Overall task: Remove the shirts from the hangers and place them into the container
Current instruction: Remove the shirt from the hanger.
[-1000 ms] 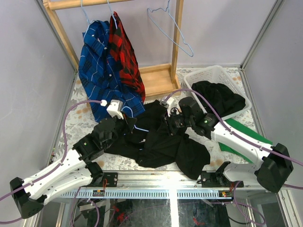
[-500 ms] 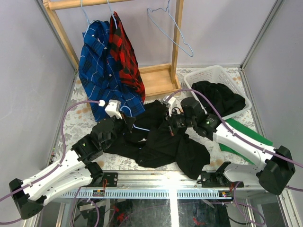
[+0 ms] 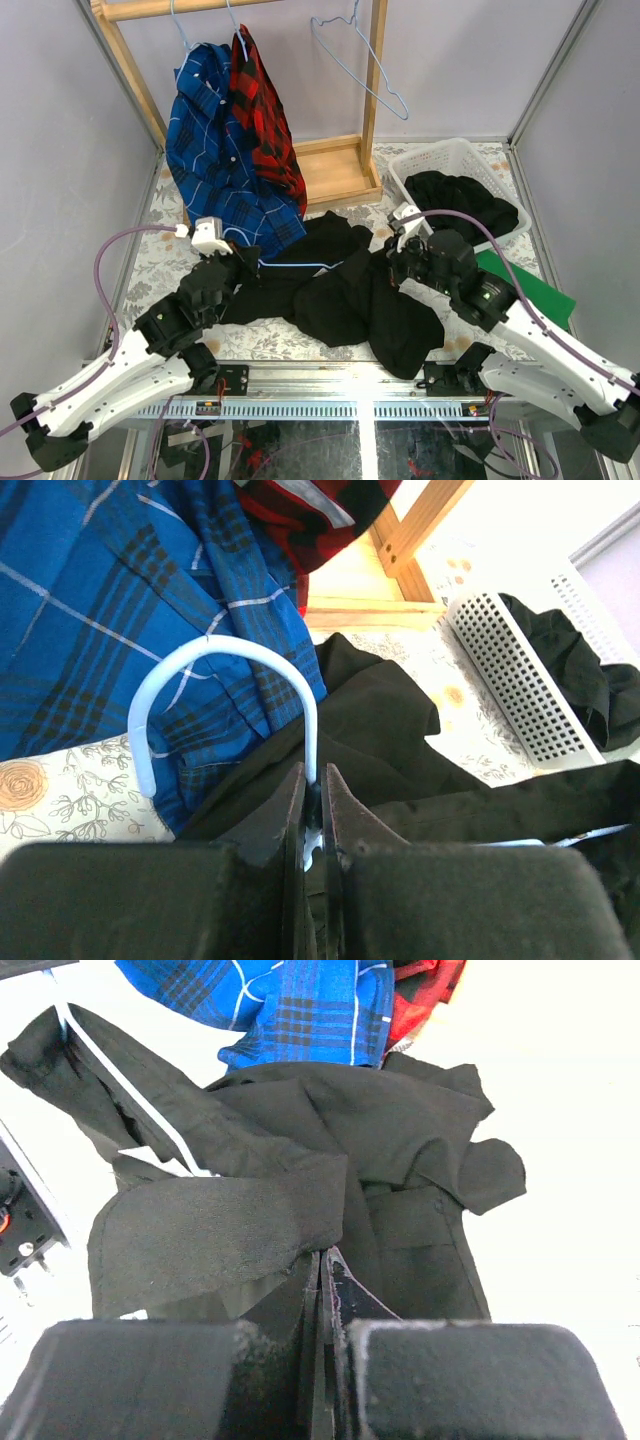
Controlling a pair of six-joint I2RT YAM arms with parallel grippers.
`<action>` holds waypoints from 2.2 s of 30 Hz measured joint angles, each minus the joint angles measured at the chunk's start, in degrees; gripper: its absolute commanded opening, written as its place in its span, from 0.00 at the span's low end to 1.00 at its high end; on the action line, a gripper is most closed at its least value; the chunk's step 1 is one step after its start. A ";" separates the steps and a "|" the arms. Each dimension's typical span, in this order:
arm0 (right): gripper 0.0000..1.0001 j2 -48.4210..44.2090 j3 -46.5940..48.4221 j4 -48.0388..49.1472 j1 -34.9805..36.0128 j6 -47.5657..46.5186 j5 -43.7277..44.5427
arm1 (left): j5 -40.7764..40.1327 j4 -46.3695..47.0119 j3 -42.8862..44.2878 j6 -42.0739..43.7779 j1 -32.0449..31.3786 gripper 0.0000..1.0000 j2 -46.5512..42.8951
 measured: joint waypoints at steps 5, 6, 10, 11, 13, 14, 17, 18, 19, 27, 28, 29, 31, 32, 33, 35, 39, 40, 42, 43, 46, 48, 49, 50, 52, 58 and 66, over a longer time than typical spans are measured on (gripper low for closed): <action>0.00 -4.57 -2.16 -1.55 0.00 -2.62 1.57 | -2.60 -0.63 0.00 -1.84 0.00 0.00 -1.62; 0.00 -5.14 -2.47 -1.92 0.00 -3.28 0.37 | -3.04 -0.63 0.00 -2.23 0.00 0.00 -1.75; 0.00 -9.86 -4.50 -1.73 0.00 -5.40 -6.73 | -4.33 -1.44 0.00 -3.56 0.00 0.00 -0.81; 0.00 -11.76 -5.35 -1.51 0.02 -5.73 -8.09 | -4.33 -1.64 0.00 -3.78 0.00 0.00 -0.52; 0.00 -14.38 -6.56 -1.31 0.04 -6.10 -8.39 | -4.00 -1.55 0.00 -3.87 -0.02 0.00 -0.35; 0.00 -15.02 -6.86 -1.38 0.04 -6.23 -8.09 | -3.67 -1.46 0.00 -3.87 -0.02 0.00 -0.35; 0.00 -14.78 -6.91 -1.81 0.04 -6.54 -6.54 | -2.89 -1.11 0.00 -3.85 -0.02 0.00 -0.66; 0.00 -14.03 -6.84 -2.08 0.04 -6.67 -6.01 | -2.75 -1.07 0.00 -3.82 -0.02 0.00 -0.70; 0.03 -12.87 -6.75 -2.43 0.04 -6.78 -5.60 | -2.69 -1.09 0.00 -3.80 -0.02 0.00 -0.70; 0.20 -7.39 -5.84 -5.27 0.00 -7.15 -6.38 | -1.64 -1.14 0.00 -3.15 0.02 0.00 -0.50; 0.25 -7.76 -5.84 -5.22 0.00 -7.13 -6.64 | -1.60 -1.14 0.00 -3.08 0.02 0.00 -0.46; 0.37 -8.26 -5.84 -5.22 0.00 -7.08 -6.99 | -1.53 -1.16 0.00 -2.99 0.02 0.00 -0.42; 0.43 -9.55 -5.84 -5.07 0.00 -6.93 -7.48 | -1.36 -1.14 0.00 -2.73 0.02 0.00 -0.24; 0.43 -10.25 -5.84 -4.92 0.00 -6.84 -7.65 | -1.27 -1.16 0.00 -2.64 0.02 0.00 -0.13; 0.43 -10.99 -5.84 -4.66 0.00 -6.88 -7.87 | -1.20 -1.14 0.00 -2.51 0.02 0.00 0.07; 0.44 -12.26 -5.86 -3.80 0.00 -6.86 -8.74 | -1.01 -1.16 0.00 -2.25 0.02 0.00 0.59; 0.52 -12.11 -5.86 0.37 0.00 -5.44 -10.51 | 0.20 -1.05 0.02 -1.38 0.02 0.00 2.03; 0.56 -11.19 -5.81 1.66 0.00 -4.87 -11.37 | 0.74 -1.07 0.11 -1.03 0.02 0.00 2.60; 0.60 -7.52 -4.92 2.84 0.00 -3.98 -13.09 | 2.01 -1.07 0.66 -0.28 0.02 0.00 4.04; 0.61 -4.83 -4.07 2.99 0.00 -3.67 -14.10 | 2.64 -0.98 0.94 0.11 0.02 0.00 4.74; 0.63 2.97 -1.42 2.38 0.00 -3.30 -16.74 | 3.96 -0.98 1.51 0.79 0.02 0.00 6.40; 0.62 6.62 -0.33 0.96 -0.02 -3.21 -18.05 | 4.52 -0.98 1.60 1.20 0.02 0.00 6.71; 0.60 7.96 -0.02 0.55 -0.02 -3.21 -18.82 | 4.74 -1.01 1.60 1.38 0.02 0.00 6.71; 0.59 8.72 0.17 0.07 -0.02 -3.21 -19.43 | 4.90 -0.98 1.60 1.53 0.02 0.00 6.71; 0.54 9.14 0.26 -0.55 -0.02 -3.17 -20.70 | 4.94 -1.03 1.62 1.75 0.02 0.00 6.71; 0.43 8.76 0.31 -0.46 -0.02 -2.97 -22.45 | 4.72 -1.03 1.62 2.05 0.02 0.00 6.97; 0.36 8.79 0.31 -0.55 -0.02 -2.82 -23.67 | 4.70 -1.03 1.64 2.29 0.02 0.00 7.34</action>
